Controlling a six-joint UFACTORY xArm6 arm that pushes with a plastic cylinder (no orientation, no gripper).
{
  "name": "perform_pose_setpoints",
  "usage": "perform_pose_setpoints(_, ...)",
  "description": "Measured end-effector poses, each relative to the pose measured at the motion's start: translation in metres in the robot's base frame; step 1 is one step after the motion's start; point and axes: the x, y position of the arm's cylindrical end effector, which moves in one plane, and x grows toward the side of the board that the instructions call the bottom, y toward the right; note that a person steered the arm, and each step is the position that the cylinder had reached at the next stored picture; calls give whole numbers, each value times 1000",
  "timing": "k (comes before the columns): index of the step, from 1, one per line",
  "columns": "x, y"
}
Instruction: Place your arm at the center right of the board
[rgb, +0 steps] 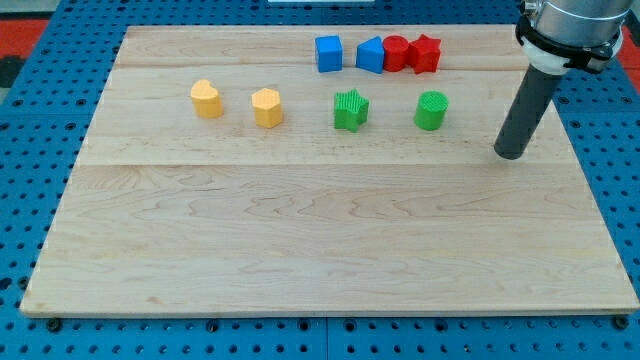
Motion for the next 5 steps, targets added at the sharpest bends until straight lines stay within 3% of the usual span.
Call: perform_pose_setpoints(5, -15, -24)
